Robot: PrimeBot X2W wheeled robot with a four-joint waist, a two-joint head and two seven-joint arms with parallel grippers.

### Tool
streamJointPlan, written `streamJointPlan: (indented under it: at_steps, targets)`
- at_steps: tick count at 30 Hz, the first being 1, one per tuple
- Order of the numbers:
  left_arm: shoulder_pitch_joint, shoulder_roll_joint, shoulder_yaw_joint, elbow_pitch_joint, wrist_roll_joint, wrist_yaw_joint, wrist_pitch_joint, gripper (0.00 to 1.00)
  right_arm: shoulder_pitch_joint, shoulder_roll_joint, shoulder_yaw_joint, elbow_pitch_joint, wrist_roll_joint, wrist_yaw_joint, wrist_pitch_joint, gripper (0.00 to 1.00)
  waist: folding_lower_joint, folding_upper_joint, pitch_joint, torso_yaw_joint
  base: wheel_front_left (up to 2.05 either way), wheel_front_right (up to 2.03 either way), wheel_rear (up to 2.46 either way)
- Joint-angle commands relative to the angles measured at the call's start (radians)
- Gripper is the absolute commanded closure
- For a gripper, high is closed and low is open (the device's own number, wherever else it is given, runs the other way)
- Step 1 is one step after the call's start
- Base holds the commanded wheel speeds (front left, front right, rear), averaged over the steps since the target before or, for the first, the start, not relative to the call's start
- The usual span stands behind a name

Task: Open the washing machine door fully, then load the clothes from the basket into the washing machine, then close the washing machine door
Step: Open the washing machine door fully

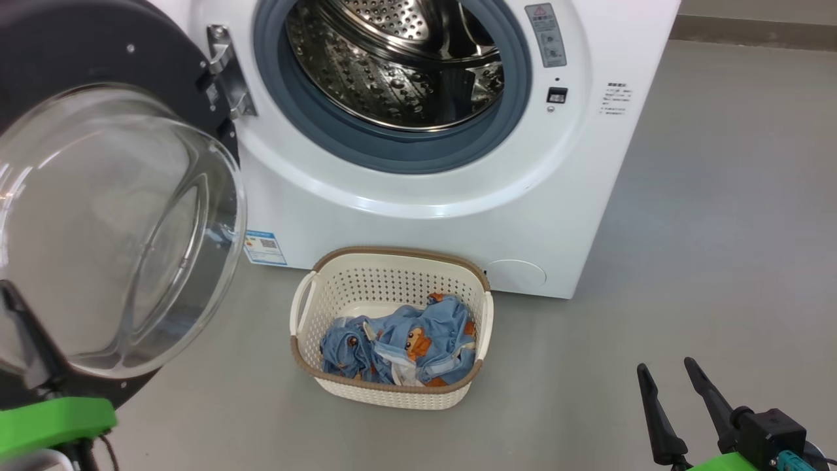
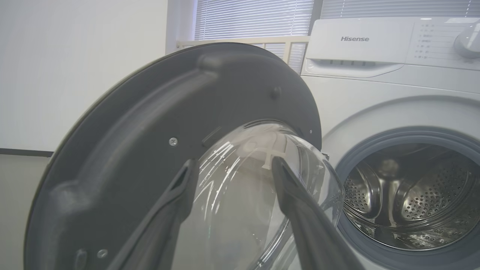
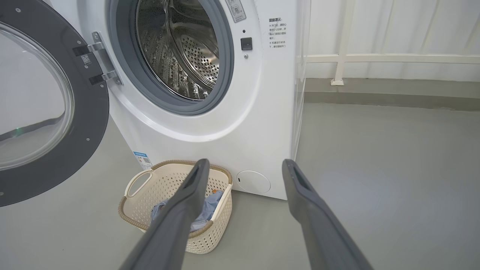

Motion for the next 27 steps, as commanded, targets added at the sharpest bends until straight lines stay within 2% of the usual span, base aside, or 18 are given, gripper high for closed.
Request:
streamJointPlan:
  at_steps: [1,3,7,14,21,27]
  targets:
    - [0.003,0.019,0.002,-0.065,0.008,-0.016,-0.004,0.0,-0.026,-0.007,0.032,-0.028,0.001,0.003,-0.012,0.0,0.0,-0.0001,0.004,-0.02,0.0,0.0,0.0]
    - [0.015,0.009,-0.039,-0.094,-0.026,-0.057,-0.004,0.0,-0.032,-0.005,0.031,-0.035,0.004,0.003,-0.012,0.0,0.0,-0.0001,0.006,-0.037,0.0,0.0,0.0]
    - [0.052,-0.001,-0.096,-0.08,-0.049,-0.098,-0.005,0.0,-0.047,0.001,0.05,-0.045,0.011,0.003,-0.012,0.0,0.0,-0.0001,0.009,-0.083,0.0,0.0,0.0]
    - [0.101,-0.006,-0.146,-0.028,-0.031,-0.13,-0.005,0.0,-0.063,0.007,0.068,-0.066,0.012,0.003,-0.012,0.0,0.0,-0.0001,0.014,-0.169,0.0,0.0,0.0]
    - [0.144,-0.012,-0.129,0.014,-0.017,-0.156,-0.005,0.0,-0.065,0.01,0.071,-0.078,0.006,0.003,-0.012,0.0,0.0,-0.0001,0.024,-0.26,0.0,0.0,0.0]
    - [0.165,-0.016,-0.109,0.047,-0.004,-0.179,-0.006,0.0,-0.062,0.011,0.056,-0.08,-0.003,0.003,-0.012,0.0,0.0,-0.0001,0.032,-0.303,0.0,0.0,0.0]
